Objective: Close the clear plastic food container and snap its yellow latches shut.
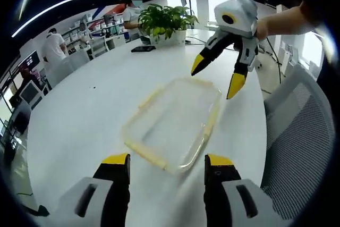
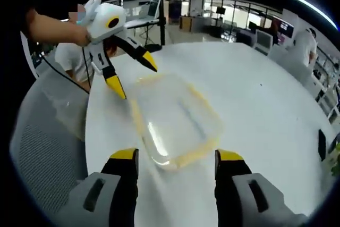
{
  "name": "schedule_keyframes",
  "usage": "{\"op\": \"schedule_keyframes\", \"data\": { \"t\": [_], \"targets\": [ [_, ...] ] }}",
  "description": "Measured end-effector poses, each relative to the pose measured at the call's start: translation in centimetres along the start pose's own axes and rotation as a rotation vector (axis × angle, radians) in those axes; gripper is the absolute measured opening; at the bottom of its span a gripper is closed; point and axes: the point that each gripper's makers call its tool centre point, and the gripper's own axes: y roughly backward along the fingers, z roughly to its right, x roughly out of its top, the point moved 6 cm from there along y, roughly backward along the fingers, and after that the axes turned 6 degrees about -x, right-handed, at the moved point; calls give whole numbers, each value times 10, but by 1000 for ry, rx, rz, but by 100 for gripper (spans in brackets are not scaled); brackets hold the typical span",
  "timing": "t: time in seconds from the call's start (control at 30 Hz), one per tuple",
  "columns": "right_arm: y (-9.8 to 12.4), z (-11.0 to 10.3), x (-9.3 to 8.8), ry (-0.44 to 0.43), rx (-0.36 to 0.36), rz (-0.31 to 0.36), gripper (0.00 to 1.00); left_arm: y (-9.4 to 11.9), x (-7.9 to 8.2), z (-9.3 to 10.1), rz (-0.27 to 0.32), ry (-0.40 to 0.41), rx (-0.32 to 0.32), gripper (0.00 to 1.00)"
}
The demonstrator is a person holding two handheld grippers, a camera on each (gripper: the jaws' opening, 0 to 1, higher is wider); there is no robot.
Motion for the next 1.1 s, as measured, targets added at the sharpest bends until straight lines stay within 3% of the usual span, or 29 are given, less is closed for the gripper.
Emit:
{"op": "schedule_keyframes", "data": {
  "t": [0.23,0.53,1.1],
  "targets": [
    [-4,3,1,-11,-53,11,48,-5,-2,0,-5,3,1,41],
    [-12,5,7,2,-70,10,48,-9,-6,-11,-27,7,3,41],
    [-29,28,20,-9,-83,6,48,-17,1,-40,-43,12,14,40]
  ]
}}
